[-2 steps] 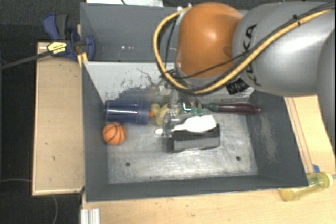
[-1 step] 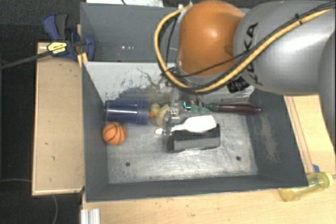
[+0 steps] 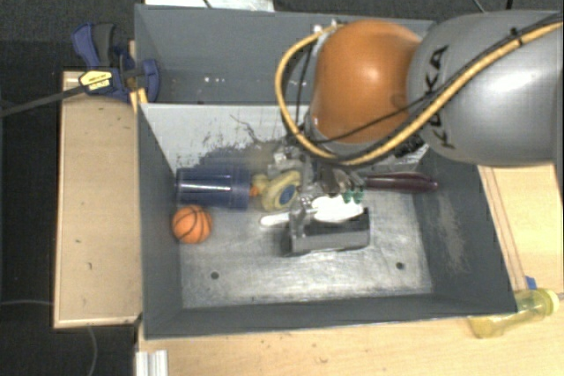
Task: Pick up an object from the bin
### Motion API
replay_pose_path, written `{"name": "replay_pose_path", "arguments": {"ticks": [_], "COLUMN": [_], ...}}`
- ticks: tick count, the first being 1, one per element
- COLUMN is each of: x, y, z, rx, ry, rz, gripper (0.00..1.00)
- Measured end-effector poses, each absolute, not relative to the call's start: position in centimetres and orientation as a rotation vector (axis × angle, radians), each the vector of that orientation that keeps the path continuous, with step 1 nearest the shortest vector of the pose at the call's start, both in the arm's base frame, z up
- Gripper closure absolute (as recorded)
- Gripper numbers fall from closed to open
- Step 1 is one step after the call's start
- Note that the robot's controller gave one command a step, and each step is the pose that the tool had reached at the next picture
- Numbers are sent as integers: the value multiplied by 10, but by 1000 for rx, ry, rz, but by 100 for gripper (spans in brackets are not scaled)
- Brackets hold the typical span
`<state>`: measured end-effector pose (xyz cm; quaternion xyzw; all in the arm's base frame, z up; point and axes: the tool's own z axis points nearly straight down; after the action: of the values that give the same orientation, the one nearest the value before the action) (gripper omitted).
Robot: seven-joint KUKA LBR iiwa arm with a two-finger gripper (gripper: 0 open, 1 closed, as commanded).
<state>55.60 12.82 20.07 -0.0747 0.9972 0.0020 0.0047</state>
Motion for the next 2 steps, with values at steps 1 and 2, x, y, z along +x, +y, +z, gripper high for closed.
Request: {"name": "replay_pose_path", "arguments": {"ticks": [1,2], "x": [554,545], "y": [106,99], "z": [142,111], "rx": [-578,-888], "ry": [3080,3017], "rz": [-3,2], "gripper": [0,0]}}
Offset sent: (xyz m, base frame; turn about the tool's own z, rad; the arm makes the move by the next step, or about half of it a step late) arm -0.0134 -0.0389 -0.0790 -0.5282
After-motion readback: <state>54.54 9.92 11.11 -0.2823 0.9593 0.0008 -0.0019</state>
